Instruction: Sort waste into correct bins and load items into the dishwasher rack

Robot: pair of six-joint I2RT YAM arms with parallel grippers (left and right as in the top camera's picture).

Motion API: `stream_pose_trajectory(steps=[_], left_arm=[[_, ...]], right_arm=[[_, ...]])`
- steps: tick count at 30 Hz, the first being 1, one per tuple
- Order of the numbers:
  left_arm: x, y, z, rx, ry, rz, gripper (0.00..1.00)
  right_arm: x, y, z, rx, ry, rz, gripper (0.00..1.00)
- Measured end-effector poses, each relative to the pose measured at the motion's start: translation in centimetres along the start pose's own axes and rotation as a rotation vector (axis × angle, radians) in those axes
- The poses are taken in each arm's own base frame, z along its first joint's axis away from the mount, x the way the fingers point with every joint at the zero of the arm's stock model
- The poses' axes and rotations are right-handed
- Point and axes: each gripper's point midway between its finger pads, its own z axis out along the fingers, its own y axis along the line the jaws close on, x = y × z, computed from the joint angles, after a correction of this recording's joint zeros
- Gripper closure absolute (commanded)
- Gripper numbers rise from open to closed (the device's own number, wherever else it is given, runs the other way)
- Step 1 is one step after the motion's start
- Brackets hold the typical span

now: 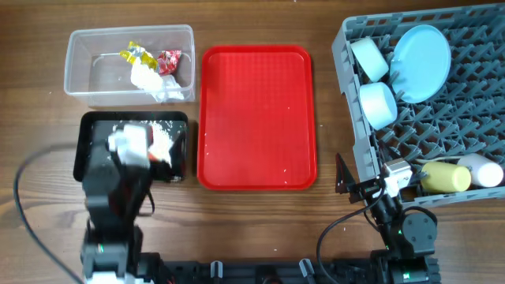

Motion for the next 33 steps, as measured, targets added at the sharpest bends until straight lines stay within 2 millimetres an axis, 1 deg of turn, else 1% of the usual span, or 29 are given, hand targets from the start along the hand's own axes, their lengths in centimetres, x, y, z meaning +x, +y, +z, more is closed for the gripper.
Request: stream_pose_trajectory(steps=[2,4,8,13,15,19,33], left_arm=[[-0.1,0.3,-1.2,-0.033,-0.097,0.018,0.00],[0.9,1.1,-1.8,-0.078,-0.154,-0.024,0.00],[3.3,2.3,-1.9,-0.133,-0.186,-0.132,0.00],[4.2,2.7,-2.2,-0.149,-0.231,-0.153,0.00],[4.9,2.9,-2.3,-0.165,-0.222,-0.157,0.00],[4.7,3.2,-2.6,-0.181,-0.245,-0.159,0.00],[4.6,3.2,-2.6,-0.181,-0.246,-0.157,0.00]], right_arm=[[0.0,0.0,0.0,0.000,0.001,0.000,0.00],[0.0,0.0,0.0,0.000,0.000,0.000,0.00],[0.0,0.0,0.0,0.000,0.000,0.000,0.00],[0.0,0.0,0.0,0.000,0.000,0.000,0.00],[0.0,0.0,0.0,0.000,0.000,0.000,0.00],[0.0,0.0,0.0,0.000,0.000,0.000,0.00],[0.0,0.0,0.0,0.000,0.000,0.000,0.00]])
